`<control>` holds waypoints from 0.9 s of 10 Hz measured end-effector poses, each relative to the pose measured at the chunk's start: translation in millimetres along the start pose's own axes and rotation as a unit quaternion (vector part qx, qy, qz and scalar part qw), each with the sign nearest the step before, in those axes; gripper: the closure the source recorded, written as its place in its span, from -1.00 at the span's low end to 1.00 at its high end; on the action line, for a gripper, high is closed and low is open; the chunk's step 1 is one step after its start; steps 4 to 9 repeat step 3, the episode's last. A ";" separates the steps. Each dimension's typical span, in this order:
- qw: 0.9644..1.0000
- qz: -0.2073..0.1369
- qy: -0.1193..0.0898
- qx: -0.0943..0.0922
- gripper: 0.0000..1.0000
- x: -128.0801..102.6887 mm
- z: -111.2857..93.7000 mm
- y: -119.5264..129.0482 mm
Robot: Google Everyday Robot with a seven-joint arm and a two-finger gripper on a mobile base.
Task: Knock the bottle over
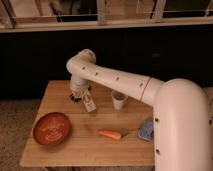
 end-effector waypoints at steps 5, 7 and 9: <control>0.999 -0.033 0.031 -0.002 0.63 27.7 -2.4 -19.0; 0.999 -0.033 0.031 -0.002 0.63 27.7 -2.4 -19.0; 0.999 -0.033 0.031 -0.002 0.63 27.7 -2.4 -19.0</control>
